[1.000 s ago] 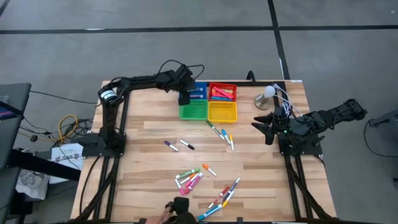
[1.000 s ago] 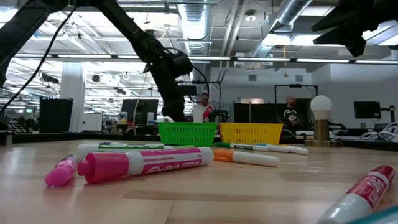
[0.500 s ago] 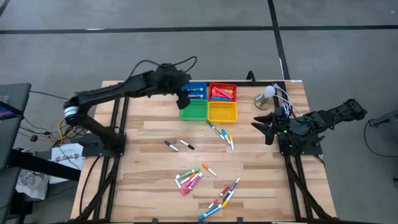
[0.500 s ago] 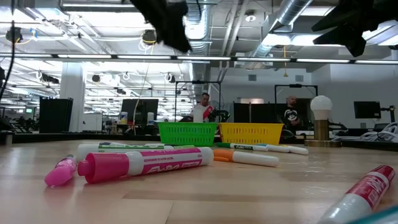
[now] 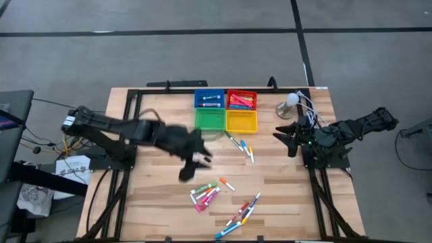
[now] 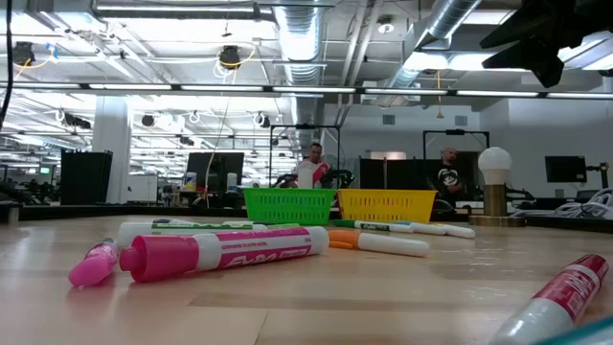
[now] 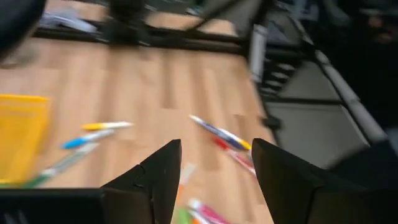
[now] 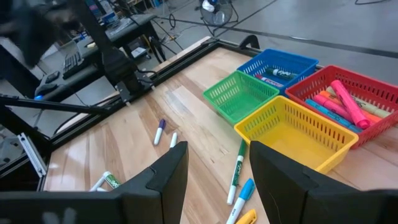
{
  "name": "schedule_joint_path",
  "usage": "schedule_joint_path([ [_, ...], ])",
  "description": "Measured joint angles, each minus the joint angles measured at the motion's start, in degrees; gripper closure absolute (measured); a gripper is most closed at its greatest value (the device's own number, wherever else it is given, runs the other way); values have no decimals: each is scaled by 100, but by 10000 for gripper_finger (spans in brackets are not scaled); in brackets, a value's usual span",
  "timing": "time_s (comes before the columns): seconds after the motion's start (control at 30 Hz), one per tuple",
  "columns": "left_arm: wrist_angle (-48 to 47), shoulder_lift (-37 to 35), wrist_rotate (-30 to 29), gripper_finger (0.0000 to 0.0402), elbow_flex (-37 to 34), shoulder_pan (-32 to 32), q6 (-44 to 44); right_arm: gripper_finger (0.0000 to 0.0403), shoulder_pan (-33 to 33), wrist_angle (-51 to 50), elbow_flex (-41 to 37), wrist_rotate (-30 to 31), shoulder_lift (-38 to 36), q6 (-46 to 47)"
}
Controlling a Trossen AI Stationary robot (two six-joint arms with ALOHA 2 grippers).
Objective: Pick & Place Markers
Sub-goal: Put the pink highlighter in the blue bin
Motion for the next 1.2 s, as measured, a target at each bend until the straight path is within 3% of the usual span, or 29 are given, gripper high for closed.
schedule_joint_path([
  [0.1, 148, 121, -218, 206, 0, -531, -426, 241, 0, 1, 0, 0, -1, 0],
  [0.33, 888, 653, -1467, 206, 0, -1320, -1843, 241, 0, 1, 0, 0, -2, 0],
  [0.63, 1881, 1760, -1293, 206, 0, -1649, -2982, 241, 0, -1, 0, 0, 0, 0],
  [0.83, 1897, 2287, -1232, 206, 0, -1734, -4179, 241, 0, -1, 0, 0, -2, 0],
  [1.2, 1713, 3088, -1132, 206, 2, -1590, -5137, 241, 2, -3, 0, 0, -1, 0],
])
